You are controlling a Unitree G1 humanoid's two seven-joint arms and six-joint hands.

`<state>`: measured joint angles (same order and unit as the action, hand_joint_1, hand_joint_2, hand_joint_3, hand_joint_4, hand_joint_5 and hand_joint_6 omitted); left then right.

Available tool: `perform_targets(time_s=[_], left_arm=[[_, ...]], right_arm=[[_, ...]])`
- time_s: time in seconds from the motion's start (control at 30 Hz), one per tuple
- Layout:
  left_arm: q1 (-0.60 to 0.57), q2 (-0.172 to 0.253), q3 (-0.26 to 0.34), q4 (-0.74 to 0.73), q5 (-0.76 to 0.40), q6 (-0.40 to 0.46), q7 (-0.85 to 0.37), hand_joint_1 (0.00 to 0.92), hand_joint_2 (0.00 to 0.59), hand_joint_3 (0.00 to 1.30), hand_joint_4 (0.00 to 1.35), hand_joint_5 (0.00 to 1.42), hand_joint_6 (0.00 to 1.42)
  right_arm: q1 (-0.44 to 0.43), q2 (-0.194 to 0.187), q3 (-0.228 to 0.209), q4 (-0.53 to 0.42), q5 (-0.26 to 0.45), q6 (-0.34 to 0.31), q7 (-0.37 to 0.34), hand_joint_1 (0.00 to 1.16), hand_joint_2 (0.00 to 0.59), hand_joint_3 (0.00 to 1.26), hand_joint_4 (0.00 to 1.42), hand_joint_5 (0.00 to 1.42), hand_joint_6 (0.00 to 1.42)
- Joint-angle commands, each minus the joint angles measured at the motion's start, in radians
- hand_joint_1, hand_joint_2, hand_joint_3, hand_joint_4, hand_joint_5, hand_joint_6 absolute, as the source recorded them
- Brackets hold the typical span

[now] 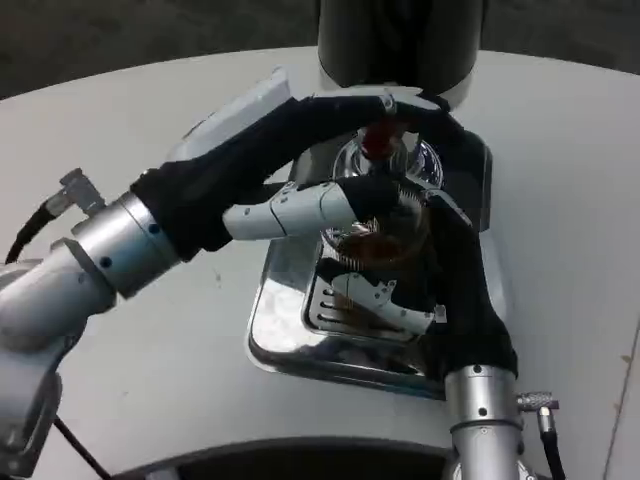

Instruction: Grasp the cup under the faucet to collect the drink, then remove the cup.

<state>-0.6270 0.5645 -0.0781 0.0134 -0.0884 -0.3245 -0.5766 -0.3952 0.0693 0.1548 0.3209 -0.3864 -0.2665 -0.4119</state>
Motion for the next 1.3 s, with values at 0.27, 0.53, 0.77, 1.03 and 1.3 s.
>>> perform_targets(time_s=[0.27, 0.53, 0.77, 1.03, 1.3], left_arm=[[0.061, 0.003, 0.004, 0.033, -0.026, 0.106, -0.037, 0.0, 0.097, 0.36, 0.16, 0.19, 0.04], [0.079, -0.031, 0.027, 0.008, -0.129, 0.188, -0.044, 0.0, 0.098, 0.32, 0.05, 0.13, 0.04], [0.104, -0.075, 0.069, -0.038, -0.263, 0.314, -0.044, 0.0, 0.096, 0.25, 0.0, 0.11, 0.04], [0.101, -0.088, 0.093, -0.07, -0.327, 0.379, -0.064, 0.0, 0.088, 0.06, 0.0, 0.08, 0.03], [0.087, -0.091, 0.108, -0.111, -0.338, 0.386, -0.088, 0.0, 0.085, 0.0, 0.0, 0.06, 0.01]], right_arm=[[0.003, -0.008, -0.015, 0.016, -0.003, -0.003, -0.027, 1.02, 0.174, 0.52, 0.62, 0.69, 0.58], [0.016, -0.018, -0.016, -0.013, -0.013, 0.001, -0.031, 1.03, 0.166, 0.61, 0.68, 0.78, 0.67], [0.032, -0.019, -0.015, -0.056, -0.022, 0.009, -0.03, 1.05, 0.149, 0.66, 0.73, 0.85, 0.76], [0.057, -0.022, -0.017, -0.1, -0.019, 0.027, -0.019, 1.04, 0.144, 0.68, 0.74, 0.87, 0.78], [0.08, -0.025, -0.018, -0.125, -0.018, 0.033, -0.013, 1.02, 0.144, 0.69, 0.74, 0.87, 0.78]])
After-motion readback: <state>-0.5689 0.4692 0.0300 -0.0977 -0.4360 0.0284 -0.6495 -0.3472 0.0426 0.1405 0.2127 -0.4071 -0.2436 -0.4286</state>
